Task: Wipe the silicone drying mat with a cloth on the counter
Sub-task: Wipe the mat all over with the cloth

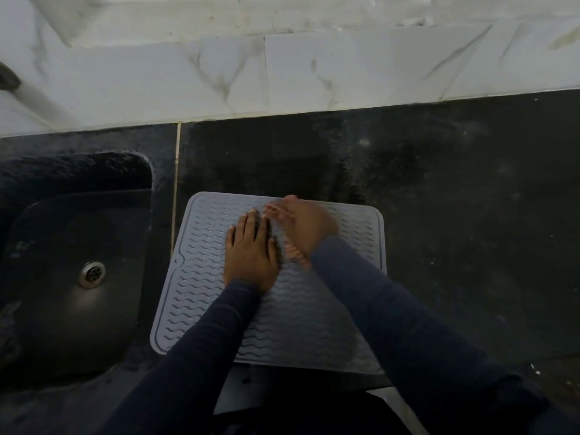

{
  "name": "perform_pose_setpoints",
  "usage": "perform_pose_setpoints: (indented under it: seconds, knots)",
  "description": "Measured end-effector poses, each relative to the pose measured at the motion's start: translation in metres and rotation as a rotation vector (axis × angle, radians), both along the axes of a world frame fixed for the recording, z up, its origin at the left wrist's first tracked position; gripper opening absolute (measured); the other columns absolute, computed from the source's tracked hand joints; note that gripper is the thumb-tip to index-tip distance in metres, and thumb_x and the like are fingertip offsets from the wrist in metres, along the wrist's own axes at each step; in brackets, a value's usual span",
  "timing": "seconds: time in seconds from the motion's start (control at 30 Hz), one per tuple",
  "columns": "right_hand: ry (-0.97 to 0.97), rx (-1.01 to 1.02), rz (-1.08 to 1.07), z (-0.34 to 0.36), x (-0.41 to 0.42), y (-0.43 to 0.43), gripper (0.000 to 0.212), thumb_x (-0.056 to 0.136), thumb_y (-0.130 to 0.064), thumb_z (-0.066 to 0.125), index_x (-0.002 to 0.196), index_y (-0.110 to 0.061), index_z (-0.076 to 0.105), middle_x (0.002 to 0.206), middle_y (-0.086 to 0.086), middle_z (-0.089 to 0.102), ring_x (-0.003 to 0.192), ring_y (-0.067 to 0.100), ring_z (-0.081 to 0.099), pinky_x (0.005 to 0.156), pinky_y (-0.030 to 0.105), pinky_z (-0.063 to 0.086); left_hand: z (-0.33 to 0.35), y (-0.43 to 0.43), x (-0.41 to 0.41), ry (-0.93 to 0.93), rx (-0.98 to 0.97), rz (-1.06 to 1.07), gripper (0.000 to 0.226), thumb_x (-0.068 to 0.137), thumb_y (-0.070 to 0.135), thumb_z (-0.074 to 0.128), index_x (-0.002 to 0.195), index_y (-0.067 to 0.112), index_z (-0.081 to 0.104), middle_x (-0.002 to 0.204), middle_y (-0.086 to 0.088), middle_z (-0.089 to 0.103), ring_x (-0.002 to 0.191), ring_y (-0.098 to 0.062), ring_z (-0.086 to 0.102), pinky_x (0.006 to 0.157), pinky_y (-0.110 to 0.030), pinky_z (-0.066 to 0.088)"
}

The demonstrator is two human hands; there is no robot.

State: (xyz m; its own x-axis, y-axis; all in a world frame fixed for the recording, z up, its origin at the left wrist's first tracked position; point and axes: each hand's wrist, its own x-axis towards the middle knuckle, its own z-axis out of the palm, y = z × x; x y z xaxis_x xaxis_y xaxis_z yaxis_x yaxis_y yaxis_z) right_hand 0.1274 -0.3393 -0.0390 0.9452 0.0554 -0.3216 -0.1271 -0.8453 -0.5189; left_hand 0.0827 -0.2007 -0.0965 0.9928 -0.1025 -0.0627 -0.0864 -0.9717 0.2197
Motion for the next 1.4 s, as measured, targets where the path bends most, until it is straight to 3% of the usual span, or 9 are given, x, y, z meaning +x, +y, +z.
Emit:
perform_pose_setpoints:
  seconds: [0.1,0.2,0.33,0.47,0.63,0.87,0.97,1.13,1.4]
  knots:
    - [0.007,-0.016,-0.026,-0.005,-0.003,-0.003,0.038,0.097,-0.052,0.037,0.128,-0.040,0.057,0.128,0.000,0.061,0.115,0.026,0.057,0.100,0.040,0.044,0.000,0.000,0.000,-0.011,0.004,0.005,0.059,0.096,0.043,0.020,0.150,0.017,0.022,0.158,-0.007,0.019,0.145,-0.022,0.014,0.118,-0.043,0.008]
    - [0.040,-0.059,-0.242,-0.006,-0.021,-0.076,0.047,0.095,-0.063,0.034,0.119,-0.034,0.064,0.108,-0.001,0.066,0.097,0.021,0.061,0.080,0.025,0.040,0.000,0.001,-0.002,-0.010,-0.020,-0.011,0.059,0.097,0.042,0.019,0.151,0.018,0.019,0.159,-0.006,0.017,0.146,-0.021,0.012,0.119,-0.042,0.006]
    - [0.066,-0.272,-0.386,-0.002,-0.027,-0.135,0.055,0.092,-0.069,0.033,0.118,-0.031,0.063,0.112,0.012,0.066,0.101,0.037,0.062,0.074,0.035,0.038,0.001,0.001,-0.004,-0.017,-0.014,-0.008,0.059,0.098,0.040,0.021,0.151,0.017,0.019,0.158,-0.007,0.018,0.146,-0.022,0.012,0.118,-0.043,0.007]
    - [-0.006,-0.081,-0.314,0.010,-0.034,-0.068,0.047,0.089,-0.063,0.045,0.109,-0.026,0.066,0.106,0.002,0.067,0.102,0.028,0.062,0.073,0.030,0.039,0.002,0.000,-0.003,0.004,-0.002,-0.015,0.058,0.099,0.040,0.022,0.152,0.016,0.019,0.159,-0.007,0.017,0.146,-0.023,0.011,0.119,-0.044,0.006]
    - [0.034,0.005,-0.131,0.008,-0.087,0.003,0.042,0.097,-0.050,0.040,0.135,-0.035,0.049,0.140,-0.002,0.052,0.125,0.026,0.051,0.104,0.041,0.040,0.001,0.004,-0.003,0.008,-0.003,-0.047,0.059,0.098,0.038,0.027,0.152,0.016,0.019,0.159,-0.009,0.016,0.146,-0.024,0.010,0.119,-0.045,0.006]
    - [0.069,-0.320,-0.421,0.001,-0.083,-0.112,0.045,0.093,-0.061,0.038,0.129,-0.039,0.056,0.121,0.011,0.065,0.107,0.036,0.062,0.090,0.042,0.048,0.004,0.005,-0.005,0.007,-0.024,-0.048,0.055,0.100,0.036,0.019,0.152,0.016,0.018,0.159,-0.009,0.015,0.146,-0.024,0.010,0.119,-0.045,0.006]
    - [0.037,-0.176,-0.446,0.013,-0.081,-0.086,0.040,0.097,-0.056,0.039,0.126,-0.036,0.057,0.121,0.005,0.064,0.108,0.032,0.060,0.091,0.040,0.045,0.006,0.003,-0.004,0.015,-0.019,-0.048,0.056,0.100,0.037,0.019,0.151,0.015,0.019,0.159,-0.009,0.016,0.146,-0.025,0.010,0.119,-0.046,0.006]
    - [0.000,-0.004,-0.056,0.015,-0.124,0.012,0.037,0.097,-0.051,0.041,0.128,-0.036,0.056,0.135,-0.004,0.055,0.121,0.023,0.052,0.105,0.042,0.038,0.006,0.004,-0.005,0.009,-0.008,-0.053,0.056,0.099,0.036,0.021,0.151,0.014,0.019,0.159,-0.010,0.015,0.146,-0.026,0.009,0.118,-0.046,0.007]
    - [0.084,-0.330,-0.299,0.009,-0.112,-0.139,0.041,0.093,-0.053,0.050,0.131,-0.039,0.056,0.127,0.006,0.063,0.114,0.031,0.059,0.092,0.037,0.045,0.002,0.004,-0.005,0.015,-0.029,-0.053,0.056,0.100,0.037,0.019,0.152,0.015,0.017,0.159,-0.010,0.013,0.147,-0.024,0.008,0.119,-0.044,0.004]
